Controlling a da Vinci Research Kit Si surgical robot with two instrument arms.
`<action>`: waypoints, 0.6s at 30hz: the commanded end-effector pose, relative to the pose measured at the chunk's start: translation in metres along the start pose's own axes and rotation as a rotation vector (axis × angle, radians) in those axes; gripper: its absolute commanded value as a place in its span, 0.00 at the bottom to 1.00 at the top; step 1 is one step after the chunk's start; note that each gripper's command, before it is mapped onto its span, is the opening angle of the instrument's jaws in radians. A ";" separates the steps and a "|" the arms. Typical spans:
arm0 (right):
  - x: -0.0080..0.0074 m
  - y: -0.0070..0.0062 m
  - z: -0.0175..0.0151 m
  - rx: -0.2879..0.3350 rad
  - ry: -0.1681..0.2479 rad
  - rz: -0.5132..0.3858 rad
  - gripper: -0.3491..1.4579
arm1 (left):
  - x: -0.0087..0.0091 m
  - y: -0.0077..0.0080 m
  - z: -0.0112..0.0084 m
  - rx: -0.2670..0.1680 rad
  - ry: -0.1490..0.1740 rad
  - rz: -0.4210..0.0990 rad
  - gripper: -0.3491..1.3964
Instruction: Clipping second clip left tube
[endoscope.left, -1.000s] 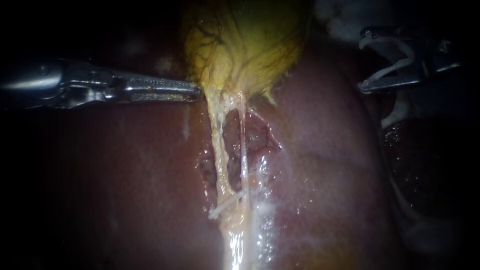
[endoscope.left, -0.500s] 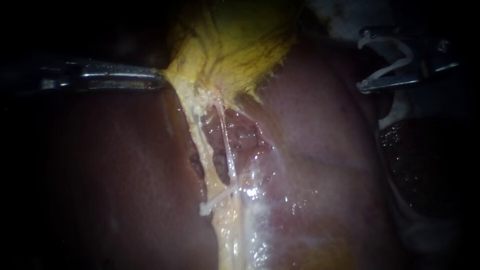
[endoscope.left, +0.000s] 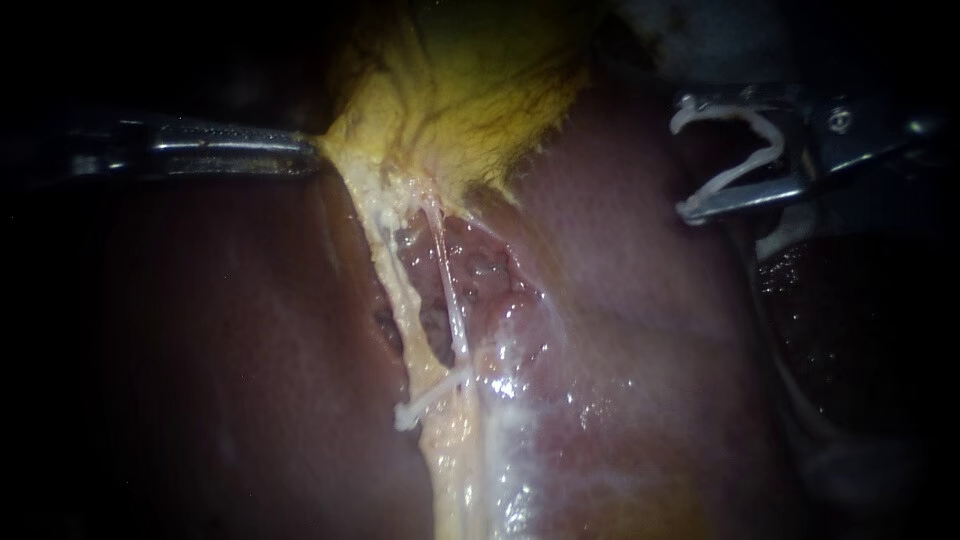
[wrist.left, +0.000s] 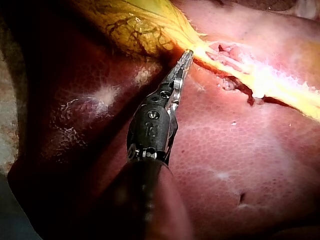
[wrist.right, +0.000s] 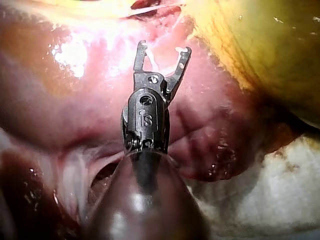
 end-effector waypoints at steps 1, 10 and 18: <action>-0.0002 -0.0002 0.0005 0.008 0.006 0.013 0.52 | 0.0000 0.0000 -0.0001 -0.001 0.000 0.000 0.00; -0.0013 -0.0026 0.0061 0.146 0.116 0.152 0.52 | -0.0001 -0.0001 -0.0001 -0.001 0.000 -0.001 0.00; -0.0023 -0.0040 0.0102 0.235 0.127 0.208 0.51 | -0.0002 -0.0001 -0.0001 -0.001 0.000 -0.001 0.00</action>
